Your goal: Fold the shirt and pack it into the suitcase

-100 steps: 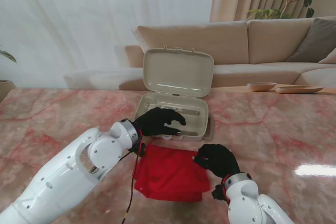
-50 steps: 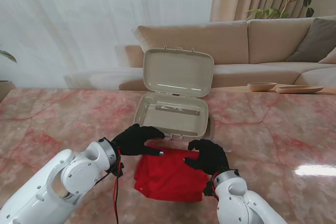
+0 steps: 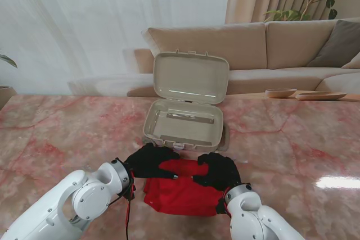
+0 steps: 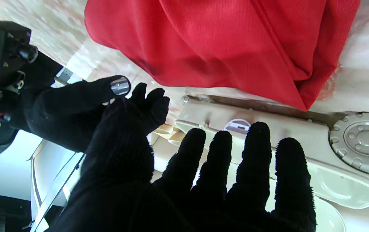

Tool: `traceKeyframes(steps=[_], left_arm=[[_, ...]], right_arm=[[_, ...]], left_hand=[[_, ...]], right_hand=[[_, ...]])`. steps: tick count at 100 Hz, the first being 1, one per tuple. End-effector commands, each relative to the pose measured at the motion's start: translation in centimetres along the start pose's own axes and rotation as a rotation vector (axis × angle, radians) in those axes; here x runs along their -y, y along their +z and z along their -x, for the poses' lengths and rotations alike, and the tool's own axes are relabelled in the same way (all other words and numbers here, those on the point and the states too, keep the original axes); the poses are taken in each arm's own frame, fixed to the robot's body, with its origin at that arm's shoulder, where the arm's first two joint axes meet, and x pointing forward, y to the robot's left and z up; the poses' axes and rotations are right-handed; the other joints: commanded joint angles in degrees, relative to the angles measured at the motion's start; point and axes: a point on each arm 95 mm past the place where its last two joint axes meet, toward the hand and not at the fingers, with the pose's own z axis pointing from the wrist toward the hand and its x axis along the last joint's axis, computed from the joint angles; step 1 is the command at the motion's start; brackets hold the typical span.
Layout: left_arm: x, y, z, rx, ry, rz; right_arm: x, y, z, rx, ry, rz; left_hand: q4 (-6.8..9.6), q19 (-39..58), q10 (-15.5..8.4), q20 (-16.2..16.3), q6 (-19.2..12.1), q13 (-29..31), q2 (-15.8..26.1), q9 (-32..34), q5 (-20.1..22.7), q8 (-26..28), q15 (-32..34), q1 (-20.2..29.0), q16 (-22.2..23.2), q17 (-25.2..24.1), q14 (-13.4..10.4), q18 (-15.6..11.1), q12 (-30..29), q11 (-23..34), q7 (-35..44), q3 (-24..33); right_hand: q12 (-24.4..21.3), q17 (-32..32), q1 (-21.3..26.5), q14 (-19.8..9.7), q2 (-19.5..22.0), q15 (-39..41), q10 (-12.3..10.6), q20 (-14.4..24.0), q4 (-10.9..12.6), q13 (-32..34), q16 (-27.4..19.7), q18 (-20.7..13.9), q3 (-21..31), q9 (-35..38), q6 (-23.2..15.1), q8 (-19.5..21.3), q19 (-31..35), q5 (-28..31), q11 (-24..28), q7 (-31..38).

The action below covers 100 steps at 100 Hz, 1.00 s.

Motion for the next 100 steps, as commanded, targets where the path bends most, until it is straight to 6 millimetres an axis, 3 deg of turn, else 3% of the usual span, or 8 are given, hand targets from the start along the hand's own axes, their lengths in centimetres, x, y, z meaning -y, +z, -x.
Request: traceKeyframes(steps=[1, 34, 61, 100], left_arm=[[-1.3, -0.1, 0.1, -0.002, -0.010, 0.031], [-2.7, 0.3, 0.3, 0.004, 0.025, 0.042], [-3.4, 0.7, 0.7, 0.017, 0.051, 0.033], [-3.8, 1.0, 0.9, 0.021, 0.050, 0.033]], right_arm=[[0.8, -0.3, 0.3, 0.013, -0.001, -0.037], [1.2, -0.2, 0.2, 0.007, -0.008, -0.056], [1.3, -0.2, 0.0, 0.007, -0.009, -0.066], [1.4, -0.2, 0.0, 0.013, -0.010, -0.086]], left_hand=[[0.84, -0.91, 0.38, -0.41, 1.04, -1.13, -0.24, -1.59, -0.77, -0.03, -1.89, -1.44, -0.77, -1.05, 0.89, -0.20, -0.46, -0.31, -1.03, -1.51], [0.83, -1.78, 0.06, -0.90, 0.57, -1.58, 0.35, -1.71, -1.01, 0.51, -2.07, -1.13, -0.79, -2.11, 0.78, -0.41, -0.28, 0.16, -0.75, -1.55], [0.88, -5.37, 0.18, -5.33, 0.51, -4.89, 0.48, -4.30, -2.91, 0.31, -4.87, -0.55, -3.28, -2.80, 0.80, -3.06, -0.75, -0.47, -1.43, -1.52], [0.93, -10.42, 0.53, -14.96, 0.09, -11.80, 0.75, -8.19, -3.21, -0.28, -9.46, -0.17, -10.53, -5.77, 0.91, -5.10, -4.36, -3.42, -1.88, -1.55]], right_hand=[[-0.91, -0.64, -2.64, -1.71, -1.71, -1.08, 0.52, -1.30, -3.47, -1.78, -2.25, -0.73, 0.47, -1.08, 0.21, 0.01, -1.11, -1.92, -0.68, -1.20], [-1.13, -1.45, -2.99, -1.90, -1.61, -1.66, 0.35, -1.62, -3.68, -2.49, -2.67, -0.86, 0.32, -1.49, 0.22, -0.02, -2.30, -1.98, -0.79, -1.39], [-1.45, -2.60, -3.21, -1.51, -1.86, -2.98, 0.63, -2.60, -3.73, -4.40, -3.46, -1.78, 0.21, -2.10, 0.61, -0.14, -4.66, -2.44, -1.36, -1.80], [-1.73, -3.57, -3.66, -1.18, -2.41, -3.76, 0.87, -3.16, -3.84, -6.12, -3.90, -2.05, 0.19, -3.25, 1.11, -0.43, -5.92, -3.32, -2.58, -2.46]])
